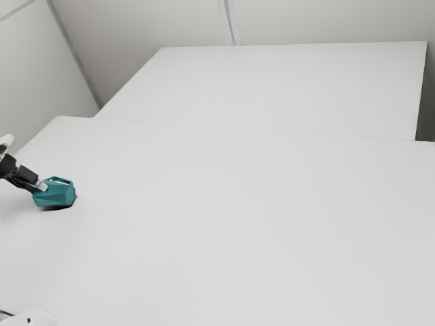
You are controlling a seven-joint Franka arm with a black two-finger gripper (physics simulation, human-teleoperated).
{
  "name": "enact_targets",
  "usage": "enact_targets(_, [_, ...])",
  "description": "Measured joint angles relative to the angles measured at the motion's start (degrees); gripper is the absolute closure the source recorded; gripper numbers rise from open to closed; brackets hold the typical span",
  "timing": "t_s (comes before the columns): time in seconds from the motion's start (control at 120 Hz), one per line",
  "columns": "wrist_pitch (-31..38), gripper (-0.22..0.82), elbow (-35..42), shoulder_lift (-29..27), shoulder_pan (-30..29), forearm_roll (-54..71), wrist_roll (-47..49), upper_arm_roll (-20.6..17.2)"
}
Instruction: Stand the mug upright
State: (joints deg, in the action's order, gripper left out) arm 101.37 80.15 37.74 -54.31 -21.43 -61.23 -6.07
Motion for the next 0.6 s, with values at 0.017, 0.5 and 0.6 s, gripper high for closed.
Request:
enact_targets(0.017, [-0.09, 0.00, 0.01, 0.00, -0.03, -0.18, -0.27, -0.02])
enact_targets(0.5, [-3.18, 0.23, 0.90, 0.09, -0.86, -7.58, -5.61, -0.08])
enact_targets(0.6, [-3.98, 0.31, 1.12, 0.10, -1.05, -9.14, -6.27, -0.09])
